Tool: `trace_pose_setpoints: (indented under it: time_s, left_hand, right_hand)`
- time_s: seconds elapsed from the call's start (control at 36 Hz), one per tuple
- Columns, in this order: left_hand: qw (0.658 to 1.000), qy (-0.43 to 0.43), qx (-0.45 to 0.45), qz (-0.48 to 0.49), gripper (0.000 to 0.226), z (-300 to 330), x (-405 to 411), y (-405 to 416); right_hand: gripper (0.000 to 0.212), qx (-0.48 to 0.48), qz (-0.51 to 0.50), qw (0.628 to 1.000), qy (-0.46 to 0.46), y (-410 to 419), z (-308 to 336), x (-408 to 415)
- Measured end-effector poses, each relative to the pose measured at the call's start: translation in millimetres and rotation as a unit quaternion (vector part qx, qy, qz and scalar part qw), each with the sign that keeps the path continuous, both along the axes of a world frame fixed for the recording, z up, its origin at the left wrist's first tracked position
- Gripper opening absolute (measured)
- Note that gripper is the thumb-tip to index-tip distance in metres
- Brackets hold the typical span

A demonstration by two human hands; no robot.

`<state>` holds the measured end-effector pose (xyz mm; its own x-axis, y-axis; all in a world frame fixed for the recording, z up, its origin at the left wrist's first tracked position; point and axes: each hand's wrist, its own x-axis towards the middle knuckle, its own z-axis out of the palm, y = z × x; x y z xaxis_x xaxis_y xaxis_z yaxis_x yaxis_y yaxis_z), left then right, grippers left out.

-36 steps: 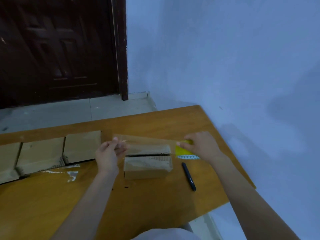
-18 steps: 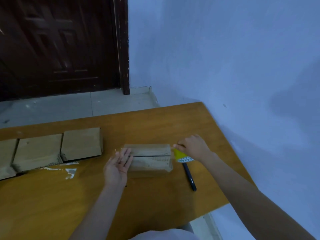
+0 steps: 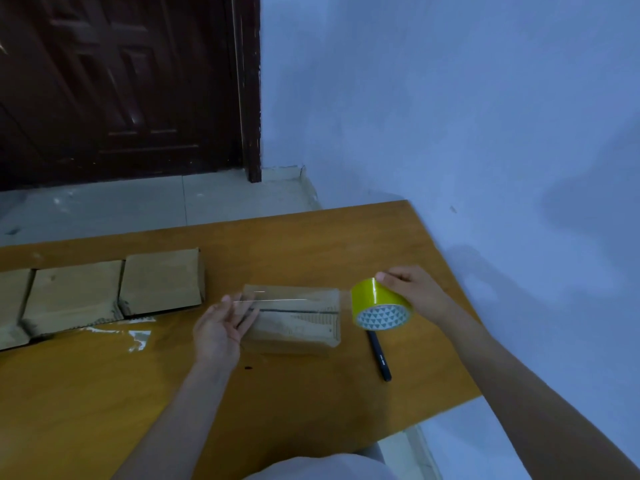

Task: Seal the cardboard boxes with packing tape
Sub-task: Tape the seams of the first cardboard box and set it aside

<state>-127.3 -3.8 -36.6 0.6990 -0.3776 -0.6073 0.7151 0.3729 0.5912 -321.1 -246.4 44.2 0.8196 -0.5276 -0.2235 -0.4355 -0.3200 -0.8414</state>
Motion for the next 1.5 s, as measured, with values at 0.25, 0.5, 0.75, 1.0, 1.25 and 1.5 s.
trace_pose_setpoints:
  time_s: [0.25,0.5,0.75,1.0,1.25,1.5]
  left_hand:
    - [0.999,0.001,0.033,0.033,0.014,15,-16,-13]
    - [0.997,-0.023,0.015,0.076,0.018,25,-13,-18]
    - [0.987,-0.150,0.049,-0.008,0.033,9,-5,-10]
    - [0.981,-0.184,0.043,-0.042,0.032,1,-2,-3]
    - [0.987,-0.153,0.052,-0.014,0.029,-6,0,-9]
    - [0.922,-0.247,0.292,-0.062,0.030,-16,11,1]
  right_hand:
    - [0.048,-0.247,0.072,0.955,0.144,4,-9,5]
    - [0.050,-0.289,0.068,0.931,0.213,14,-23,2]
    - [0.046,-0.283,0.056,0.925,0.248,24,-24,17]
    - [0.044,-0.262,0.054,0.928,0.259,23,-33,23]
    - [0.044,-0.269,0.057,0.922,0.272,23,-44,28]
    - [0.040,-0.239,0.051,0.927,0.284,21,-47,29]
